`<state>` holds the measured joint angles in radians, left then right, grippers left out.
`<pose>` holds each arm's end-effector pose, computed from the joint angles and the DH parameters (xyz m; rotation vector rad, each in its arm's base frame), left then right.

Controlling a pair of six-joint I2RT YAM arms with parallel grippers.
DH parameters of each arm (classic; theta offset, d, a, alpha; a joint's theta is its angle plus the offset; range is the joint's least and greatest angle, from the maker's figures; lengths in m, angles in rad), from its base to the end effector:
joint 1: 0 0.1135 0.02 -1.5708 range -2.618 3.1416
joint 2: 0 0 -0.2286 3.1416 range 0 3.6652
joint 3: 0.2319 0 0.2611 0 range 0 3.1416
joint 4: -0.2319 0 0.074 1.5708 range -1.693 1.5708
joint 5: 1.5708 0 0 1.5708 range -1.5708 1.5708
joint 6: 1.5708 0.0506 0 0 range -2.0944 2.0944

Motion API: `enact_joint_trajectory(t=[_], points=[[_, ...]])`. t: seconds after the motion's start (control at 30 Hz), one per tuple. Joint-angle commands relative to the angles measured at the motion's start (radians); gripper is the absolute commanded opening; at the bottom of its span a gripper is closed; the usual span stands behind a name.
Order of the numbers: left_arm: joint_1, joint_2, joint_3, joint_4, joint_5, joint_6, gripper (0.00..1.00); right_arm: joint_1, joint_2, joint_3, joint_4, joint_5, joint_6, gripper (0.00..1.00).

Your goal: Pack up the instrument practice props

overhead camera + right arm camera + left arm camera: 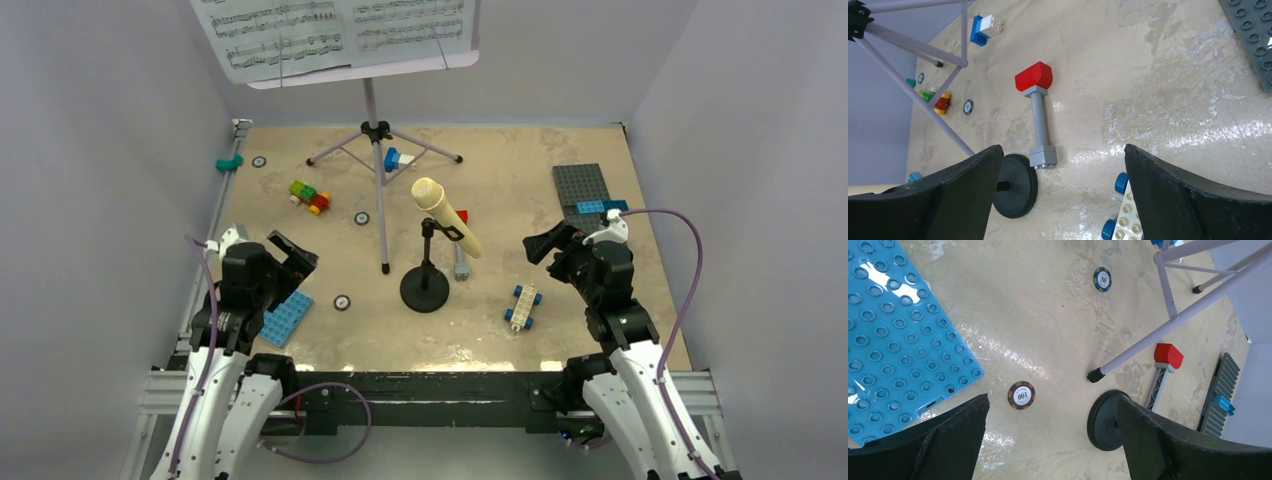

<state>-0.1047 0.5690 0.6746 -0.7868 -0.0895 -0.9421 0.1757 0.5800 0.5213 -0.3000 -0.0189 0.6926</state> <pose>0.1700 -0.0133 0.2448 -0.9754 2.0717 -0.4566 0.1994 0.0364 0.2400 0.4925 1.9137 0.5930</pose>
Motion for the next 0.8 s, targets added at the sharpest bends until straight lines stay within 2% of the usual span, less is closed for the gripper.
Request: enact_joint_trajectory(t=[0.0, 0.1, 0.27, 0.37, 0.43, 0.53, 0.77], points=[[0.005, -0.035, -0.006, 0.05, 0.044, 0.068, 1.0, -0.001, -0.016, 0.038, 0.015, 0.008, -0.042, 0.96], [0.005, -0.071, -0.031, 0.089, 0.095, 0.114, 1.0, -0.002, -0.013, 0.038, 0.021, 0.002, -0.044, 0.95], [-0.005, -0.141, -0.067, 0.219, 0.274, 0.2, 1.0, -0.001, -0.018, 0.051, 0.012, -0.011, -0.073, 0.94], [-0.045, -0.154, -0.069, 0.294, 0.364, 0.226, 0.97, -0.001, -0.024, 0.05, 0.02, -0.027, -0.088, 0.93], [-0.088, -0.164, -0.072, 0.349, 0.389, 0.241, 0.96, -0.001, -0.023, 0.052, 0.024, -0.053, -0.095, 0.93], [-0.2, -0.146, -0.041, 0.394, 0.353, 0.286, 0.99, -0.001, -0.018, 0.052, 0.025, -0.079, -0.105, 0.93], [-0.421, 0.011, -0.01, 0.56, 0.332, 0.379, 0.99, -0.001, 0.006, 0.053, 0.022, -0.127, -0.132, 0.93]])
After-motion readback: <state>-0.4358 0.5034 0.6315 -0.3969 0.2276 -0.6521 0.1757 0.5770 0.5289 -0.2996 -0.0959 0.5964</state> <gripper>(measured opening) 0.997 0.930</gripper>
